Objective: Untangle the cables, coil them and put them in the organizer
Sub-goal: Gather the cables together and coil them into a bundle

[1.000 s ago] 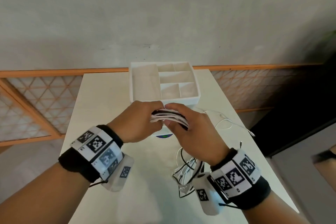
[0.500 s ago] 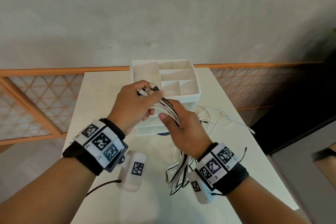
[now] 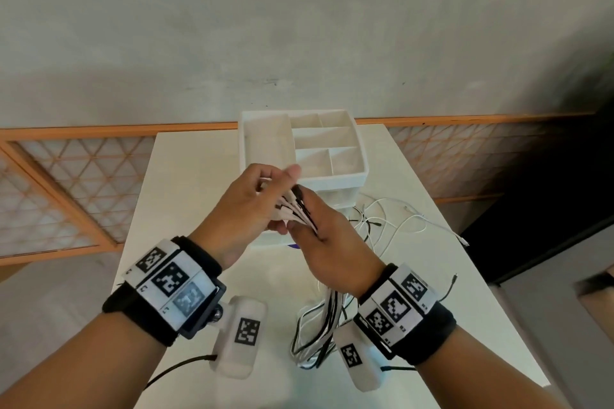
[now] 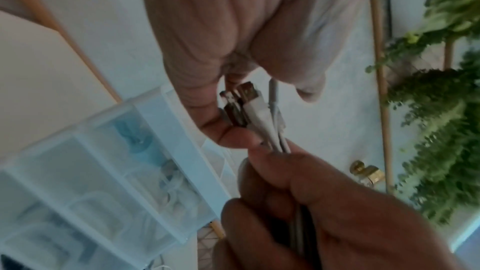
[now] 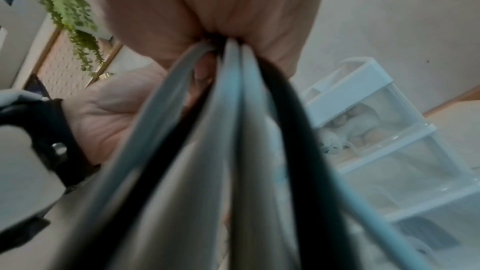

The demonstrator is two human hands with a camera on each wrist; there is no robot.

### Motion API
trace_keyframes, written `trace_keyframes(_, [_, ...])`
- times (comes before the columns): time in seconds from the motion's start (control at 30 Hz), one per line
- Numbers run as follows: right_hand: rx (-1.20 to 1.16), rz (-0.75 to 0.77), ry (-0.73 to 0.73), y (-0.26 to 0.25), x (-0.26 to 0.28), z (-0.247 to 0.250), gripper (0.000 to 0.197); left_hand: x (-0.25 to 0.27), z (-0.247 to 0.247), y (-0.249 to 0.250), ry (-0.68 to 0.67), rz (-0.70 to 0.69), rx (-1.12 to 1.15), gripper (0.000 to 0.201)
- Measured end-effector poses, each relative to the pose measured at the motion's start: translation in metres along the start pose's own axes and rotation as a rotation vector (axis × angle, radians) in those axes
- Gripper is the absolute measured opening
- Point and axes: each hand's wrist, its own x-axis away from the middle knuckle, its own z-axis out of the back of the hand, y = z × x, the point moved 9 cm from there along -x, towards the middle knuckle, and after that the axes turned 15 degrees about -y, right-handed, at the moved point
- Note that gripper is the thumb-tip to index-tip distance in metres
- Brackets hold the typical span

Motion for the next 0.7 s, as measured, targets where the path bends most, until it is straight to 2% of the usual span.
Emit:
trace_keyframes(0.1, [0.069, 0.009, -0.032, -0.001, 0.000, -0.003, 0.054, 0.001, 0.008, -0.010, 0.037, 0.125, 0.189, 0.066])
trace_keyframes(0.13, [0.104, 0.009, -0.051, -0.002, -0.001, -0.006, 0.058, 0.000, 0.006, -0.010, 0.021, 0.136, 0.183, 0.069])
trace_keyframes(0.2, [0.154, 0.002, -0.075, 0.000, -0.004, -0.009, 0.067, -0.002, 0.003, -0.008, 0.008, 0.112, 0.055, 0.066])
trace_keyframes(0.33, [0.209, -0.038, -0.105, 0.006, -0.007, -0.014, 0.078, -0.004, 0.004, -0.001, 0.069, 0.021, -0.125, 0.056])
trace_keyframes(0.4, [0.203, -0.031, -0.113, 0.005, -0.008, -0.015, 0.080, -0.006, 0.001, -0.004, 0.051, 0.040, -0.156, 0.060])
trace_keyframes(0.5, [0.165, -0.042, -0.125, 0.007, -0.009, -0.015, 0.080, -0.007, -0.008, -0.008, -0.052, 0.086, -0.215, 0.066])
trace_keyframes(0.6, [0.100, -0.106, -0.127, 0.013, -0.008, -0.007, 0.078, -0.005, -0.017, -0.006, -0.148, 0.060, -0.249, 0.049])
trace_keyframes(0.7, [-0.029, -0.130, -0.127, 0.016, -0.009, -0.003, 0.081, -0.005, -0.009, -0.002, -0.089, -0.020, -0.177, 0.042])
